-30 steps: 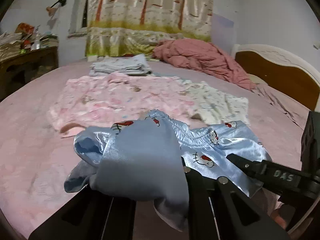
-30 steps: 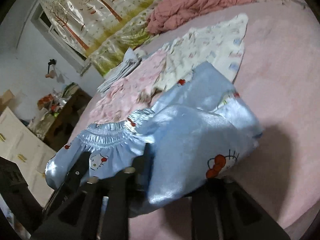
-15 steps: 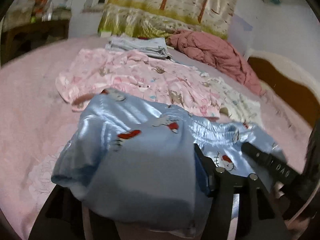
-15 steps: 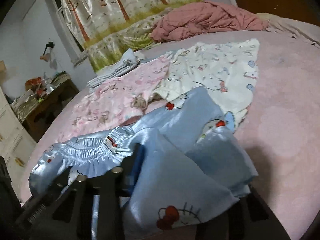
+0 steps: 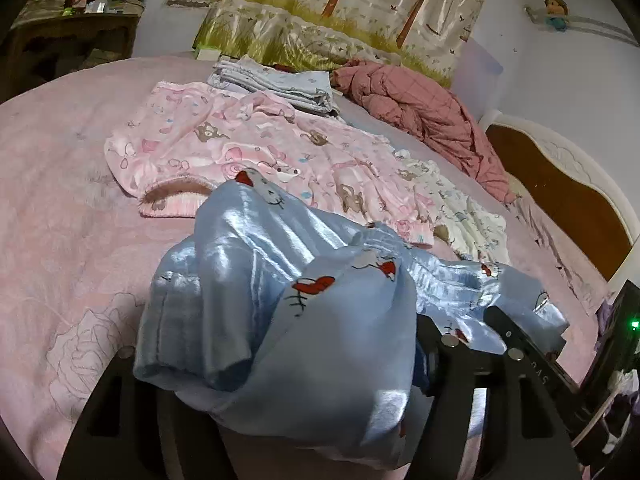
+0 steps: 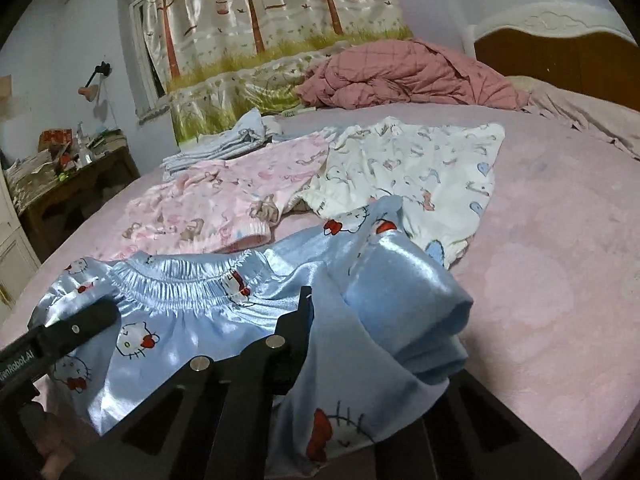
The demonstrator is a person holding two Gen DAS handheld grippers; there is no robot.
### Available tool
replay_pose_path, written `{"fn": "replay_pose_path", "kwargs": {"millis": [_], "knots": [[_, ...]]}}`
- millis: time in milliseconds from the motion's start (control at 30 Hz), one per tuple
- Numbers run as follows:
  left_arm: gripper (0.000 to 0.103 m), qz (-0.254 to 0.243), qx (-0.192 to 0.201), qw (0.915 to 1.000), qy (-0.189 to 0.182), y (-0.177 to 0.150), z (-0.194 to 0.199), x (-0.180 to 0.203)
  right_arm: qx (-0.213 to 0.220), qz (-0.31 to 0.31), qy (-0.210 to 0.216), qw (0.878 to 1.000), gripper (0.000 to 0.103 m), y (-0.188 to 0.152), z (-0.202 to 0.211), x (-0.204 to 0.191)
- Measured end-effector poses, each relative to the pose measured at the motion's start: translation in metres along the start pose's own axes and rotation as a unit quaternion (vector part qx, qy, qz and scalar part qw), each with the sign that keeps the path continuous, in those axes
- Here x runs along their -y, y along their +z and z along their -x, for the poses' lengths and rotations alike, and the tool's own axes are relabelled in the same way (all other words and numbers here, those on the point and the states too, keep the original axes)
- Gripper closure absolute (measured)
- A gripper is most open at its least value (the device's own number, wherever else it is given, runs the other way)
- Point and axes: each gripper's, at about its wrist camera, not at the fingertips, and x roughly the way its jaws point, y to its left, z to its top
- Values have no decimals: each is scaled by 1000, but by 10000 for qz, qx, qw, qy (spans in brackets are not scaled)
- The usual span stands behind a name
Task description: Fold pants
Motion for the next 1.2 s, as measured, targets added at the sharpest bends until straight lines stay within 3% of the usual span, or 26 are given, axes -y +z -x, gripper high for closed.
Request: {"fn": "replay_pose_path", "kwargs": {"millis": [33,100,133,167,200,367,467,600,800,967,1133,1200], "knots": [[38,-63,2,10000,44,0,0,0,-27,-38,13,10000,97,0,-1,2],[50,-204,81,9995,209,-1,1,3,-7,-12,1,10000,97,0,1,4],[78,-292,126,9990,300,-2,1,6,17,53,-34,10000,97,-1,2,2],[93,-407,96,9988,272,-2,0,9,62,163,-95,9998,97,-2,3,-1],[96,-580,94,9981,206,-3,0,14,156,377,-191,9990,97,-3,6,-9],[98,-1486,692,9845,629,-11,18,37,530,1186,-547,9900,97,-7,24,-34],[98,-1774,881,9773,752,-13,29,41,616,1239,-460,9893,97,-4,35,-37],[98,-2255,1354,9579,1151,-5,48,52,816,1160,-122,9898,97,21,50,-44],[98,-2350,1923,9448,1228,52,78,55,1393,1283,331,9813,97,77,70,-73],[97,-2275,2065,9432,1264,116,83,48,1734,1227,719,9745,97,127,74,-94],[97,-2285,2206,9356,1541,183,65,37,1838,1186,1042,9702,97,192,47,-119],[97,-2206,2236,9366,1550,210,54,32,1860,1212,1079,9691,97,221,28,-133]]}}
